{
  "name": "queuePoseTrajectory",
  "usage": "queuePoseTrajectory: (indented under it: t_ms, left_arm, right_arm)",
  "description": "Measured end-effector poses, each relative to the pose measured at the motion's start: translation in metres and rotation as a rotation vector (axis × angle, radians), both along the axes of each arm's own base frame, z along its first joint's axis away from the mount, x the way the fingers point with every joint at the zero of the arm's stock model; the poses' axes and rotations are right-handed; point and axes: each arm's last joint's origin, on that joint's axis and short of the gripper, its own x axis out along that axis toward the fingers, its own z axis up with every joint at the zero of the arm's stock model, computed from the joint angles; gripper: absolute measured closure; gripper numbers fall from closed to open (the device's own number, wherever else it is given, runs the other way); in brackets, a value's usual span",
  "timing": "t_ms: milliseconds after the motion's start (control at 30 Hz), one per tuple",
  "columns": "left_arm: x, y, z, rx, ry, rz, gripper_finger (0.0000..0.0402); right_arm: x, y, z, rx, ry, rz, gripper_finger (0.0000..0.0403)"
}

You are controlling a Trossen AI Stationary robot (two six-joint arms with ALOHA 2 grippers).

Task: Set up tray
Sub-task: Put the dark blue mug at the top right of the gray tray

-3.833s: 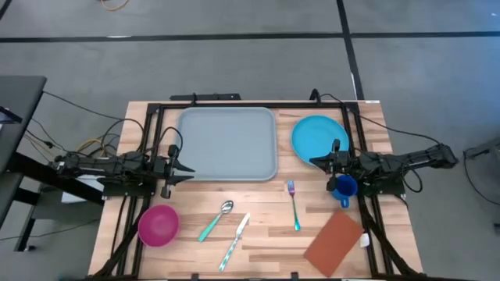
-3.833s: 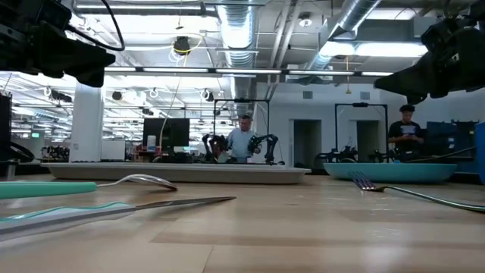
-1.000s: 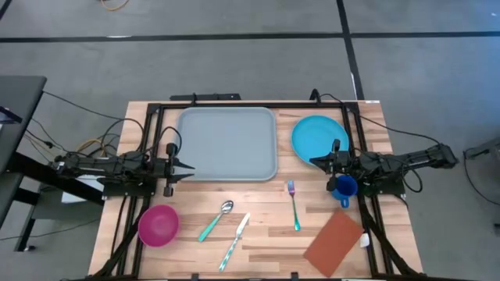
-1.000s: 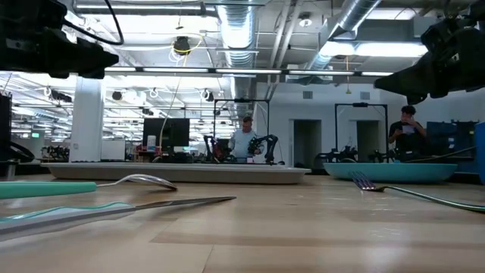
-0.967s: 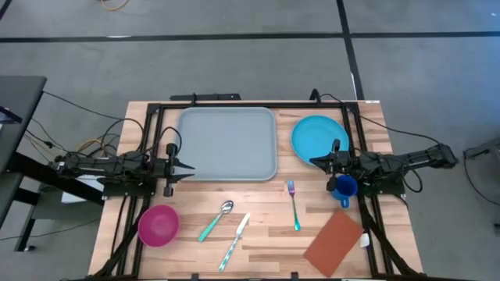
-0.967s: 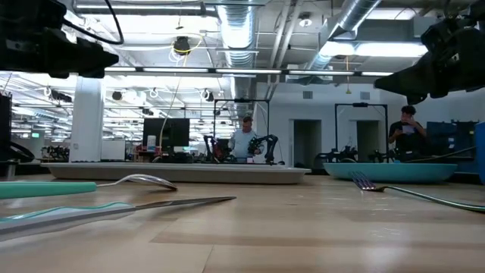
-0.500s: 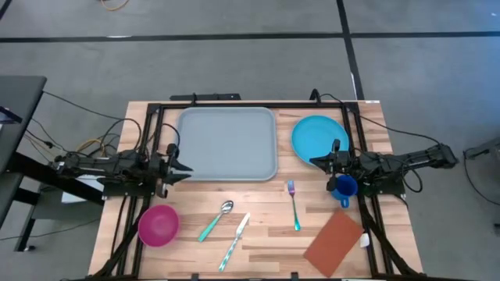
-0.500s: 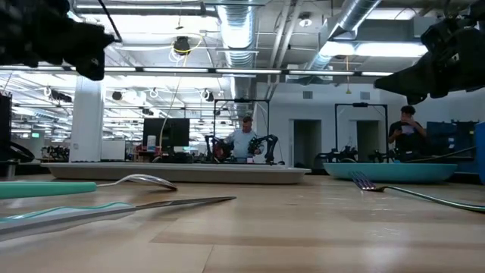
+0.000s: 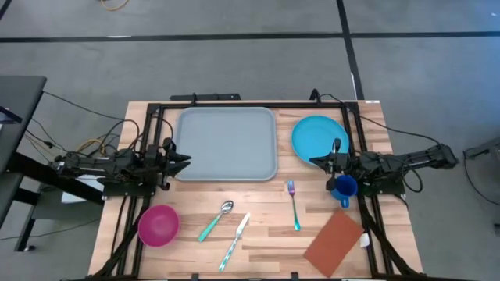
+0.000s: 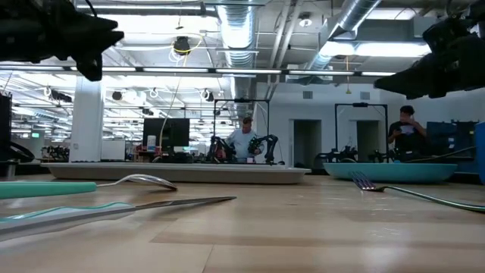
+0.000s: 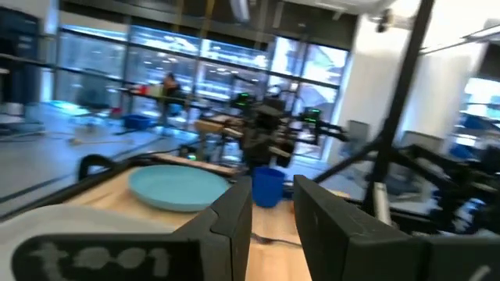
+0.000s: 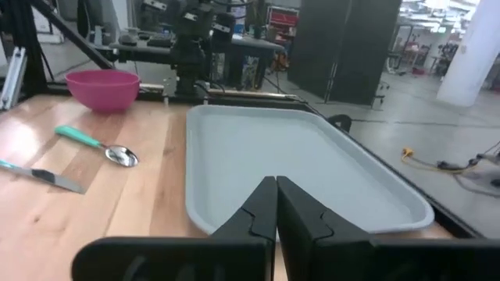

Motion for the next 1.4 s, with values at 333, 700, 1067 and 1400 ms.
queuePoseTrajectory:
  t_ms: [333,700,1067,1400]
  left_arm:
    - [-0.004,0.007,0.009,-0.019,-0.081,0.239,0.0319]
    - [-0.01,0.006,0.031,0.136,-0.134,0.24,0.0319]
    - [0.003,0.005,0.068,0.355,0.003,0.286,0.0319]
    - [0.028,0.004,0.071,0.39,0.175,0.331,0.0319]
  right_arm:
    - [0.0,0.001,0.004,0.166,-0.074,0.022,0.0403]
    - [0.001,0.001,0.007,0.206,-0.107,0.022,0.0403]
    - [-0.004,-0.002,0.037,0.257,-0.431,0.01,0.0403]
    - [-0.006,-0.004,0.044,0.213,-0.471,-0.077,0.0398]
